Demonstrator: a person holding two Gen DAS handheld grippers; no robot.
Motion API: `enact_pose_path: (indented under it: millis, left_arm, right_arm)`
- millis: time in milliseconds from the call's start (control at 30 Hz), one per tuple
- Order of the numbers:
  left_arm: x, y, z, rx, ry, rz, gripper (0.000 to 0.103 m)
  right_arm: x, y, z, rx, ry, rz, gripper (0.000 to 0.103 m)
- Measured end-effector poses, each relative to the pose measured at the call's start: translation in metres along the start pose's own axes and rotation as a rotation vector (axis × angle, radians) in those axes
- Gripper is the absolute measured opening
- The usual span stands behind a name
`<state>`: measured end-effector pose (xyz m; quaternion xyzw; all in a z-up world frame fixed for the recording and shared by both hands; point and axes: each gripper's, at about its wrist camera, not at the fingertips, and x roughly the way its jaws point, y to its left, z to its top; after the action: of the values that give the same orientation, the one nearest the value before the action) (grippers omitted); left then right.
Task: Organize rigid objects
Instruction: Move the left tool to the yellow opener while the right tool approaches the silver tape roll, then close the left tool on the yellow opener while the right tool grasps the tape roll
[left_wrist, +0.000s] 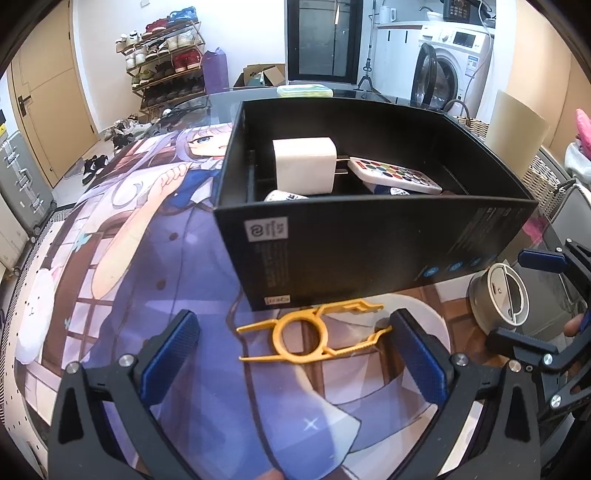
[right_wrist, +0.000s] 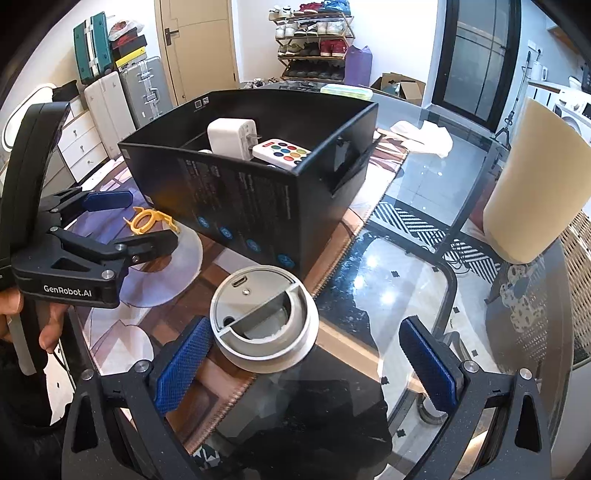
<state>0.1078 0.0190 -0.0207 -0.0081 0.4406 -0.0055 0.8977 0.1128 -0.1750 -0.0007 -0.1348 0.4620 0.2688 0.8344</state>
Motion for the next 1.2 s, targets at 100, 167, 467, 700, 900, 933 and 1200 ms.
enact_pose_path:
  millis: [100,167,467,700,900,933,1200]
  left_arm:
    - [0.000,0.000,-0.001,0.001,-0.001,0.001,0.103]
    - [0.000,0.000,-0.001,0.000,-0.001,0.001,0.103]
    - [0.000,0.000,-0.001,0.001,-0.001,0.001,0.103]
    - [0.000,0.000,-0.001,0.001,-0.001,0.001,0.103]
    - [-0.002,-0.002,-0.002,0.009,-0.002,-0.009,0.103]
    - [-0.002,-0.004,-0.003,0.014,-0.001,-0.012,0.103]
    - [-0.008,-0.015,-0.004,0.062,-0.027,-0.047,0.084]
  right_arm:
    - [0.000,0.003,0.000,-0.006,-0.006,0.008,0.097]
    - [-0.001,0.003,0.000,-0.005,-0.011,0.014,0.092]
    - [-0.006,0.011,-0.002,-0.019,-0.030,0.051,0.067]
    - [-0.007,0.015,-0.003,-0.033,-0.045,0.055,0.059]
    - [-0.007,0.014,-0.004,-0.032,-0.049,0.057,0.058]
    - [-0.007,0.014,-0.004,-0.034,-0.050,0.056,0.059]
    - [-0.007,0.014,-0.004,-0.034,-0.050,0.057,0.058]
